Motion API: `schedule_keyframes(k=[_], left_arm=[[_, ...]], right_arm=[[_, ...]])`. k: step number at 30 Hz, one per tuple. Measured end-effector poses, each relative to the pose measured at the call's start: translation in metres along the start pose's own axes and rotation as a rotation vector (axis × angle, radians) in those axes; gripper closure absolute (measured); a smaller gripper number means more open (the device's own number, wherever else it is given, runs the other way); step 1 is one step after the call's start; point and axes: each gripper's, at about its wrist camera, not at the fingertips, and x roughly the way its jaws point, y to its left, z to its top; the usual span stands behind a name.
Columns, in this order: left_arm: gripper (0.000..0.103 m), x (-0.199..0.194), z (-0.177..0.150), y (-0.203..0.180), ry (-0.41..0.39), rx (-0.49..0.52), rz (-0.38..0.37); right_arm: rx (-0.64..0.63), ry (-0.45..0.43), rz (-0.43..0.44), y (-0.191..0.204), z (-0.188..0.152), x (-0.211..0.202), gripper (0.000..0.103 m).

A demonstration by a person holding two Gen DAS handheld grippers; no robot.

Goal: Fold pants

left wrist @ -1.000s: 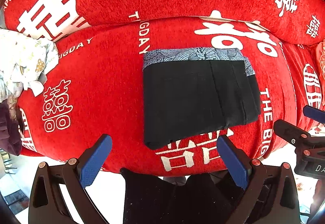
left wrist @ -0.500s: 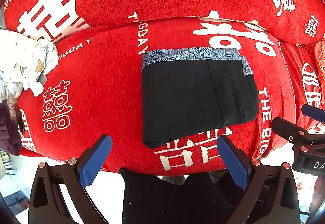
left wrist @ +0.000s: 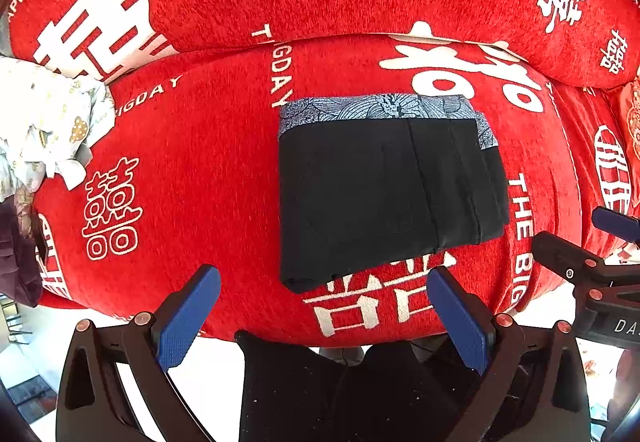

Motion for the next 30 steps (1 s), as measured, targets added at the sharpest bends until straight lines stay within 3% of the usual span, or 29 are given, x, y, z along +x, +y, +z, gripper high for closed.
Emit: schedule_keyframes(k=[30], left_arm=[[0.0,0.0028,0.0028,-0.0005,-0.006,0.008,-0.033]], right_arm=[[0.009,0.007,-0.002,0.0036,0.0013,0.0072,0.0]])
